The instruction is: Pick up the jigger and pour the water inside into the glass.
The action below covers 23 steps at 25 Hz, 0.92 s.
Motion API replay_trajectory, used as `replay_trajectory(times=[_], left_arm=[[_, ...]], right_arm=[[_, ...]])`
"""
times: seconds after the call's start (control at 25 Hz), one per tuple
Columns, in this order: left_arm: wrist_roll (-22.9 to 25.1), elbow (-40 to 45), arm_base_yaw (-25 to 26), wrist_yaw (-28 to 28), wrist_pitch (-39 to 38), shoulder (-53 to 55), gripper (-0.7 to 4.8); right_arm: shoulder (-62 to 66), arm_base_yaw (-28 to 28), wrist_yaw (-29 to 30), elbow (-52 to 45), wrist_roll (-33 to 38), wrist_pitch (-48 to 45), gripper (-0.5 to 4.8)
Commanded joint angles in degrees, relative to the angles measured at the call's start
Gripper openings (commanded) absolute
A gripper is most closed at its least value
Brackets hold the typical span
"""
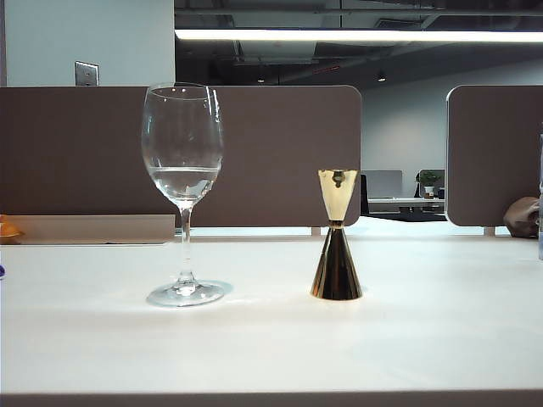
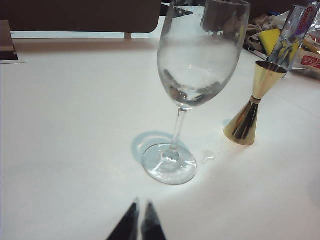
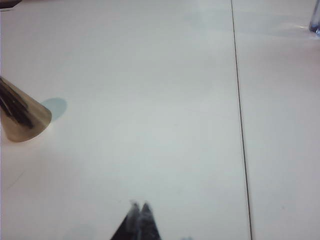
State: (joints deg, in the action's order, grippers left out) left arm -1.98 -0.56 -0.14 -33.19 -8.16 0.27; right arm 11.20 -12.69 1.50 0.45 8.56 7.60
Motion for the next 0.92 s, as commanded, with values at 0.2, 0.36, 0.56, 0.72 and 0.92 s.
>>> replay_trajectory(times=[0.2,0.36,0.56,0.72,0.92], left_arm=[[2.7,0.1,0.0,11.3,0.1,0.1,0.22],[2.6,0.1,0.0,19.4,0.1,0.1,0.22],[2.6,0.1,0.1,20.5,0.0,0.1,0.22],[2.6,0.1,0.1,20.5,0.1,0.1,0.22],[2.6,0.1,0.1,20.5,0.0,0.1,0.22]], right_arm=[[0.0,0.1,-0.1,-0.4,0.2,-0.5,0.04],[0.0,0.1,-0.1,-0.4,0.2,-0.5,0.04],[0.0,0.1,-0.1,-0.4,0.2,-0.5,0.04],[0.0,0.1,-0.1,-0.4,0.2,-0.5,0.04],[0.0,0.1,-0.1,-0.4,0.2,-0.5,0.04]])
